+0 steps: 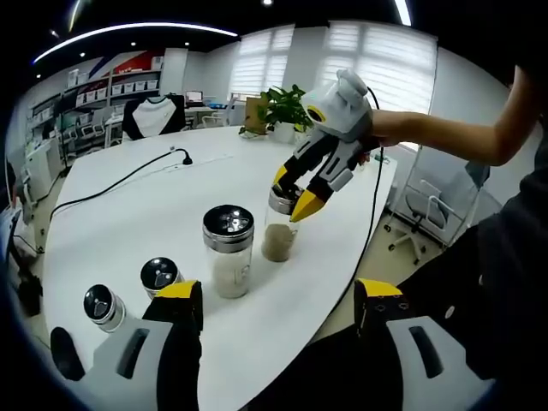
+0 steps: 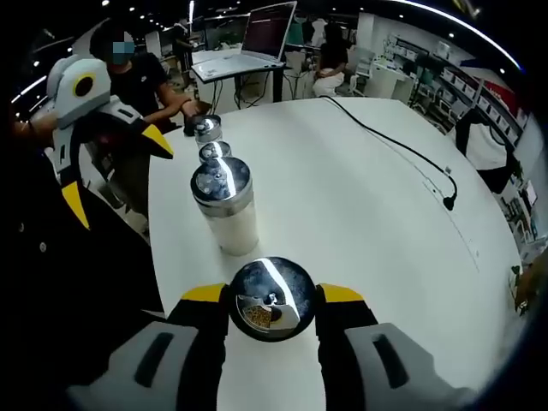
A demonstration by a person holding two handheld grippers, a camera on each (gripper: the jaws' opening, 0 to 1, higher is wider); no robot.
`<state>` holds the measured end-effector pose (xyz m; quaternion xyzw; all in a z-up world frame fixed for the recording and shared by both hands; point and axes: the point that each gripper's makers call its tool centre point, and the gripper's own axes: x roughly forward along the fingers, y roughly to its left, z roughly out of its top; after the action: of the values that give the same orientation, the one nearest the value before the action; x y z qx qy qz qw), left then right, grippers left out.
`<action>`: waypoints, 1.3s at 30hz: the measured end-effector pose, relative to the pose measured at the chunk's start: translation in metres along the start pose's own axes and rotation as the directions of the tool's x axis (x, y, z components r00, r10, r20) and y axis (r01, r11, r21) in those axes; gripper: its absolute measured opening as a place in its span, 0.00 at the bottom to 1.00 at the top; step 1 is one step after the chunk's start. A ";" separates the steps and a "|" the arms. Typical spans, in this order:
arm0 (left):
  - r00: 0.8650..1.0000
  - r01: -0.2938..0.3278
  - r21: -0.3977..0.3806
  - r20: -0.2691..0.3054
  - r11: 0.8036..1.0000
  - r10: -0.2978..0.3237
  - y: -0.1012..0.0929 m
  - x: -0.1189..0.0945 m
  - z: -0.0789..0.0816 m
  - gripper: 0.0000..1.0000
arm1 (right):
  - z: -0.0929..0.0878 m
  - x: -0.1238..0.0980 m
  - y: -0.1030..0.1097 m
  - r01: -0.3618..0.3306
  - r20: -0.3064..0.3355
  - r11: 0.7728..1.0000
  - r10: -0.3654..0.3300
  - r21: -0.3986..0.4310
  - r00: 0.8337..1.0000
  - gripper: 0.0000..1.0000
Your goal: Rotate the seasoning bottle until the label or dispensing opening points toward the visible target arrow and the bottle remains upright within the marked orientation range
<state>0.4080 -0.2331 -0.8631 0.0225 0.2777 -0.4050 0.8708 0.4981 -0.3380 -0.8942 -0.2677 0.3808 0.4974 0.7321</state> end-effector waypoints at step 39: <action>0.992 -0.108 -0.039 0.059 0.993 0.110 0.029 -0.027 0.001 0.77 | 0.002 -0.010 0.007 0.140 0.124 0.979 -0.159 0.151 0.979 0.46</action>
<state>0.4153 -0.1947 -0.8542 0.0099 0.2562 -0.3522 0.9001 0.4904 -0.3395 -0.8850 -0.2085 0.3434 0.4296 0.8087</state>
